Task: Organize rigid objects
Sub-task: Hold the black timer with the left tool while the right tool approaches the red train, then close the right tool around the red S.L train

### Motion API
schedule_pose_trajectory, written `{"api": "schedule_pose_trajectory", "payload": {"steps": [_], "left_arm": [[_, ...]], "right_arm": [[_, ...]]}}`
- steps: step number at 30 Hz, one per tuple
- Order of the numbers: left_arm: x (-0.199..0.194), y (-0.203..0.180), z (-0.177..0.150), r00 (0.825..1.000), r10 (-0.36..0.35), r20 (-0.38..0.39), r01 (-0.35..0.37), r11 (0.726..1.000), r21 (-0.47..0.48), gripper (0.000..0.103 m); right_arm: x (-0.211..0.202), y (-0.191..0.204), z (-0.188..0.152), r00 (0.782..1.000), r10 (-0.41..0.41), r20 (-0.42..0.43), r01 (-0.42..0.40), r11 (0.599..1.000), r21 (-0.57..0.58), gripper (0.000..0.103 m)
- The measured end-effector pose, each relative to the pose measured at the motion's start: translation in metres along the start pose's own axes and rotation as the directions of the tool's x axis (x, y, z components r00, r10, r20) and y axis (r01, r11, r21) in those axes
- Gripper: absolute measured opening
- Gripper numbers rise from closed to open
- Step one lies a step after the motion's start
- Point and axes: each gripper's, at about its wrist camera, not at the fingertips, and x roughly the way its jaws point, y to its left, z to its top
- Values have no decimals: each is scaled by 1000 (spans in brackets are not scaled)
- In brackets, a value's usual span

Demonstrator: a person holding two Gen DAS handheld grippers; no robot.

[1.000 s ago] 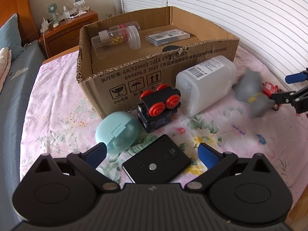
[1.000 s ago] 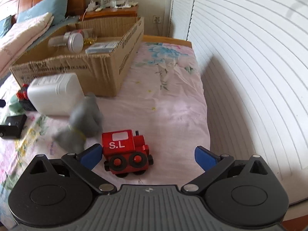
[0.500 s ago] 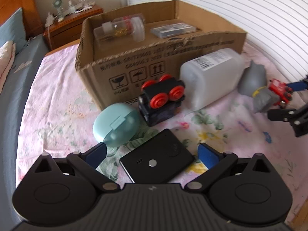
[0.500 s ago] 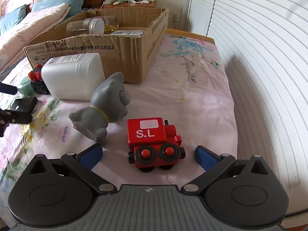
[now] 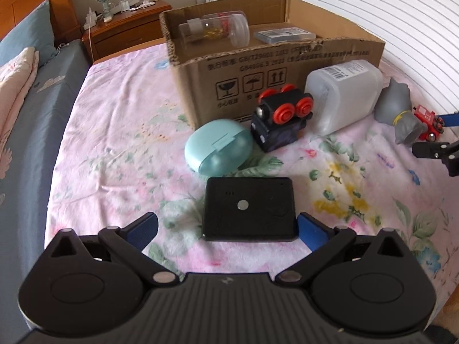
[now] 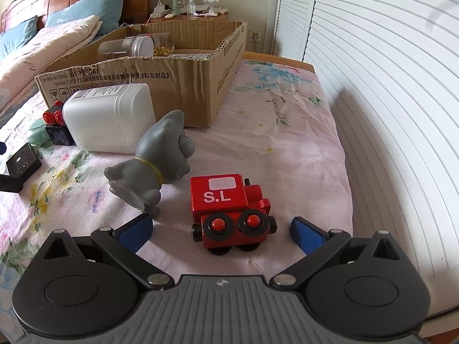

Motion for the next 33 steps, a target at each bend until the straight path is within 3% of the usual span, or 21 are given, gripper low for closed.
{"api": "schedule_pose_trajectory", "payload": {"steps": [9, 15, 27, 33], "left_arm": [[6, -15, 6, 998, -66, 11, 66, 998, -4, 98], [4, -18, 9, 998, -62, 7, 62, 998, -12, 92], [5, -17, 13, 998, -65, 5, 65, 998, -11, 88], [6, -17, 15, 998, -63, 2, 63, 998, -13, 86]], "right_arm": [[-2, -1, 0, 1000, 27, -7, -28, 999, -33, 103], [0, 1, 7, 998, 43, -35, -46, 995, -94, 103], [-2, -10, 17, 996, 82, -21, -85, 977, -196, 74], [0, -17, 20, 997, 72, -23, -75, 979, -191, 71]]}}
